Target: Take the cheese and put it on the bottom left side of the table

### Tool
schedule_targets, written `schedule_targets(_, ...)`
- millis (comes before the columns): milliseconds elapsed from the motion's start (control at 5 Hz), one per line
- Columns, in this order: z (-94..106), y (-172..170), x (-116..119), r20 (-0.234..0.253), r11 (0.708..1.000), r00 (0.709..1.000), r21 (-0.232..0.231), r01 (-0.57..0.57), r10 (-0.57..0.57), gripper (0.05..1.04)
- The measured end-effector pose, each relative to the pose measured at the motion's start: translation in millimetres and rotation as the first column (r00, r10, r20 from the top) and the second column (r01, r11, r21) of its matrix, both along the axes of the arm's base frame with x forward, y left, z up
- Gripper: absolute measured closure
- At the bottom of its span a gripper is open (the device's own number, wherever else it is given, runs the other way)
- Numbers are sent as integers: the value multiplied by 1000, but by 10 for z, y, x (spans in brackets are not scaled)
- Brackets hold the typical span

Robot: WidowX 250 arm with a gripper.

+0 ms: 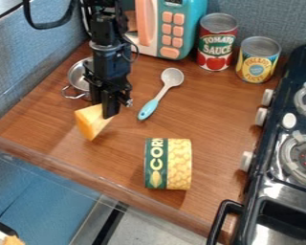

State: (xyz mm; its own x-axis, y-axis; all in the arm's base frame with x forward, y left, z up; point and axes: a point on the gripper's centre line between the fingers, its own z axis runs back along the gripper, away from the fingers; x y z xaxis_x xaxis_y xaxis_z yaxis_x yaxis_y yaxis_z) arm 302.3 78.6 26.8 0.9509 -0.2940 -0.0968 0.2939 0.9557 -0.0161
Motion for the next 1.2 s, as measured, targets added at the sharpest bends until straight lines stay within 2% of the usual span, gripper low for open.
schedule_targets(200,3,36,-20,-5,1000,1000,5,-28,28,746)
schedule_targets(600,3,54,-34,-14,999,999,11,-39,39,144)
schedule_targets(800,21,49,-52,-21,999,999,10,-44,44,70)
schedule_targets(1000,303,-47,9,58,1000,998,21,-6,5,75)
schedule_targets(1200,452,-191,43,91,998,994,28,55,-58,80)
